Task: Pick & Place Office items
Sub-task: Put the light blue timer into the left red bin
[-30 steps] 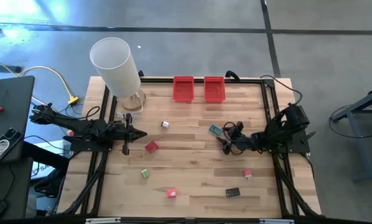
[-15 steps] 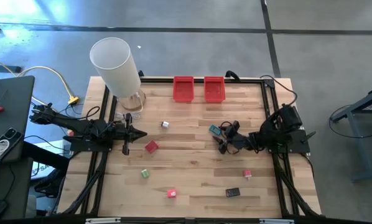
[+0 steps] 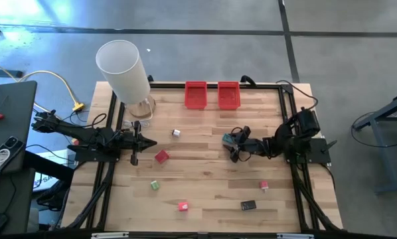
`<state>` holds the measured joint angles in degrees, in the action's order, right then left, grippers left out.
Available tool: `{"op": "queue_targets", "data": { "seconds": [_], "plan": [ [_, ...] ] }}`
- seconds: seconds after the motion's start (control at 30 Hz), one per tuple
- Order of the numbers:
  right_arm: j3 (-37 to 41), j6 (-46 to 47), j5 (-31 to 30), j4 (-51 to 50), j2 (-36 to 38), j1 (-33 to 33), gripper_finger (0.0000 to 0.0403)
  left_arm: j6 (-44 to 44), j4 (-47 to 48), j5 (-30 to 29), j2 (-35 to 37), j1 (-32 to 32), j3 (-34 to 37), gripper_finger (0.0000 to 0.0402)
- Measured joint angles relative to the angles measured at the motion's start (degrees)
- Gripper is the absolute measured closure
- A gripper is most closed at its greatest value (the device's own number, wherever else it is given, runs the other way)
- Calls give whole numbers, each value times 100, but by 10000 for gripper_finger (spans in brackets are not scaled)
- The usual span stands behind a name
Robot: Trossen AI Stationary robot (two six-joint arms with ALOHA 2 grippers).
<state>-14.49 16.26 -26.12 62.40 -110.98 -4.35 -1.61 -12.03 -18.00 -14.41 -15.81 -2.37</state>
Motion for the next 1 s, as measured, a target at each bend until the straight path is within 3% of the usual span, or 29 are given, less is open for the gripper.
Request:
{"op": "queue_targets", "data": {
  "seconds": [0.43,0.87,1.0],
  "plan": [
    [-137,-199,375,-189,2,299,129,-87,4,0,0,-2,0,401],
    [-141,-190,465,-231,4,301,258,-82,7,-1,0,-1,0,401],
    [-136,-118,506,-188,4,301,261,-87,9,-2,0,-1,0,401]
  ]
}}
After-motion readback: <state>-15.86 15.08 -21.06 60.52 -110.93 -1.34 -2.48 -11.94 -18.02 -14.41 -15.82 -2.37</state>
